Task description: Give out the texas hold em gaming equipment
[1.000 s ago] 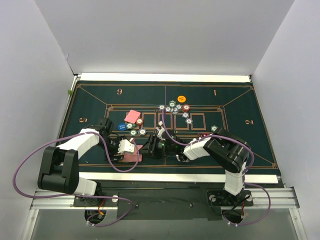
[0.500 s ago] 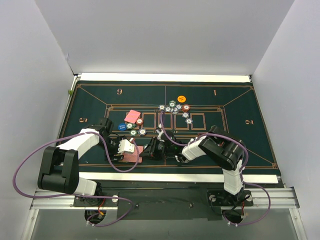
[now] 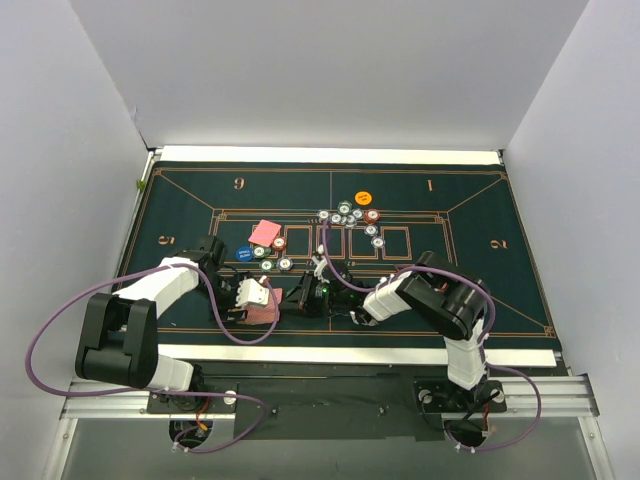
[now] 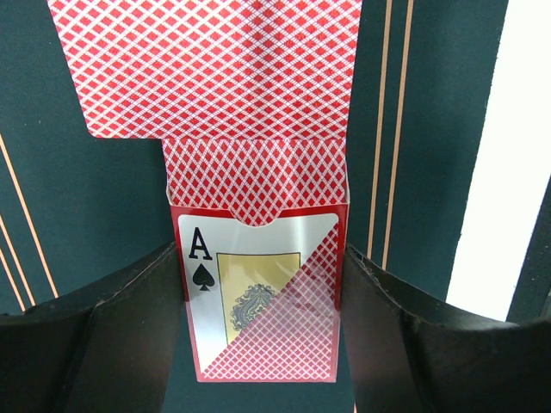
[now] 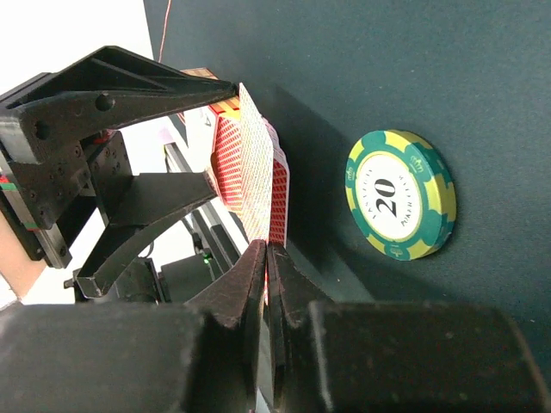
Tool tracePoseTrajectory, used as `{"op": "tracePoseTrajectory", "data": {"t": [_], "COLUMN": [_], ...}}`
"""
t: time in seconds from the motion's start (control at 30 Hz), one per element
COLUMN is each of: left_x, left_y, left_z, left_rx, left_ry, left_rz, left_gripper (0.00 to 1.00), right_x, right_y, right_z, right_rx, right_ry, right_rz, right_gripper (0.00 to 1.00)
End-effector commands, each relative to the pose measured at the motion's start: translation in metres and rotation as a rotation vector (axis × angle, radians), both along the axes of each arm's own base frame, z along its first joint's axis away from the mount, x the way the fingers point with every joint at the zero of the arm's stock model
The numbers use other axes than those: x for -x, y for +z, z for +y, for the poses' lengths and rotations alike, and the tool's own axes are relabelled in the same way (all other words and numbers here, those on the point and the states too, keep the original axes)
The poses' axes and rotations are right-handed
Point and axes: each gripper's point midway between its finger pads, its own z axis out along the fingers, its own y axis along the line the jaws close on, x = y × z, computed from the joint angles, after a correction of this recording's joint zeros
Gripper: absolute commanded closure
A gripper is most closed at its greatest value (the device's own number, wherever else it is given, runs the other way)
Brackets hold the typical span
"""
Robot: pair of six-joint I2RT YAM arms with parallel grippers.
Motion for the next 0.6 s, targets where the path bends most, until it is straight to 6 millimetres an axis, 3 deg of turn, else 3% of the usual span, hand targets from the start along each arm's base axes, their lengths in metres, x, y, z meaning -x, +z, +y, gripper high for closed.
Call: {"op": "tracePoseTrajectory", "data": {"t": [0.0,0.33,0.47,0.57], "left_x": [-0.008,-0.009,-0.010,-0.013], "left_y": [0.008,0.010,0.014,0.019], "left_z": [-0.002,-0.003,-0.002,-0.004], "left_rx": [0.020,0.024,0.024,0.031], "left_ry": [0.007,0.008,0.009,0.007], "left_rz": [-0.030,-0.033,-0.038,-0.046], "left_gripper": [1.00,1.00,1.00,1.00], "right_x": [-0.007,-0.013,-0.027,-0.040], "right_y": [0.027,0.065,0.085,0.081], "right_z": [0.003,-0.013,-0.027,-0.041], "right_rx": [-0.083,-0.150,-0.172,-0.108], "right_ry": [0.001,-0.016,-0.042,-0.062], "right_rz": [-0.049,-0.085,-0.114,-0.124], "right_gripper": [1.00,1.00,1.00,1.00]}}
